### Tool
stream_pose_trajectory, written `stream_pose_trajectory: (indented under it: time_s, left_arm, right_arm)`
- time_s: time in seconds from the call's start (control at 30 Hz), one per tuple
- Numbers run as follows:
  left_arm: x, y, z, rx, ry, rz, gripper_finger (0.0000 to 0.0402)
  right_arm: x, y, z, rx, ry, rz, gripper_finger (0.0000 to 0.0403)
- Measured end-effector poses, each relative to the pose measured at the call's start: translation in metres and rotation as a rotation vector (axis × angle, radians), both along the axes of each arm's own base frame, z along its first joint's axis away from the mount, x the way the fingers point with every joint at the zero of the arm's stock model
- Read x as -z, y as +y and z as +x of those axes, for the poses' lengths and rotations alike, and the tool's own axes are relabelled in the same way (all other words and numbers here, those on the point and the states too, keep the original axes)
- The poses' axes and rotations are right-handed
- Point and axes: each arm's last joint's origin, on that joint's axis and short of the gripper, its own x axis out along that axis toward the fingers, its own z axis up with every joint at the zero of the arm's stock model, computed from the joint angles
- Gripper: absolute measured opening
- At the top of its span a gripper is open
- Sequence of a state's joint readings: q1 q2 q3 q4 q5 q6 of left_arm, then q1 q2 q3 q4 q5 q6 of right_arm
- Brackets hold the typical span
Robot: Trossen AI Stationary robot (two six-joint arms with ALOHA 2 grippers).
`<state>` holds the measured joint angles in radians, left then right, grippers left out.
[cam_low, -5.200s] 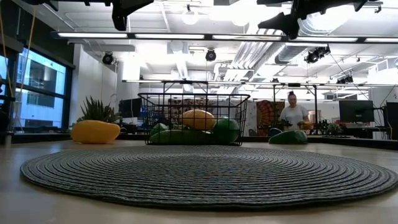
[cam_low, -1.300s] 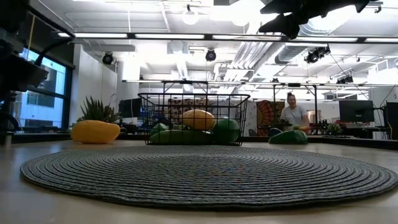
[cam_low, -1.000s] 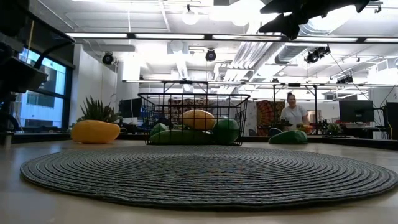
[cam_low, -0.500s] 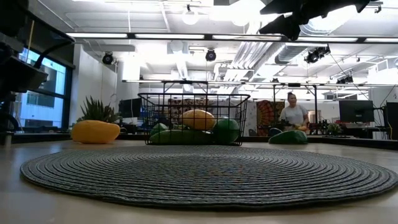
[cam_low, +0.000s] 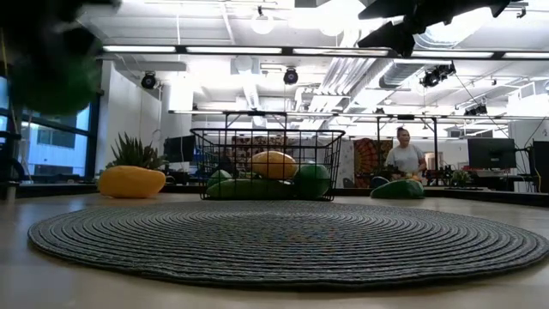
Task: Build produce basket
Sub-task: Put the green lime into the black wire basket
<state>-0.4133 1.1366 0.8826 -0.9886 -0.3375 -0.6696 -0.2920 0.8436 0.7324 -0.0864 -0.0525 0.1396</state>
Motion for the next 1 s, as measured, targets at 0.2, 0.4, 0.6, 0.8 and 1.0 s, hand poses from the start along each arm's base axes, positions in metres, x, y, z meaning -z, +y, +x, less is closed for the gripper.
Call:
stream_pose_trajectory:
  time_s: [0.2,0.4,0.6,0.8,1.0]
  left_arm:
    - [-0.065,0.031,0.025,-0.046,-0.496,0.068,0.0278]
    - [-0.11,0.069,0.044,0.018,-0.924,0.163,0.0278]
    - [-0.123,0.106,0.046,0.019,-1.111,0.134,0.0278]
    - [-0.083,0.13,0.044,-0.085,-1.225,-0.004,0.0278]
    - [-0.055,0.132,0.044,-0.12,-1.221,-0.039,0.0278]
  right_arm:
    - [0.0,0.0,0.0,0.003,-0.004,0.017,0.033]
    - [0.0,0.0,0.0,0.003,-0.004,0.017,0.033]
    - [0.0,0.0,0.0,0.0,-0.004,0.015,0.033]
    - [0.0,0.0,0.0,-0.018,0.006,-0.025,0.033]
    - [0.0,0.0,0.0,-0.03,0.011,-0.048,0.033]
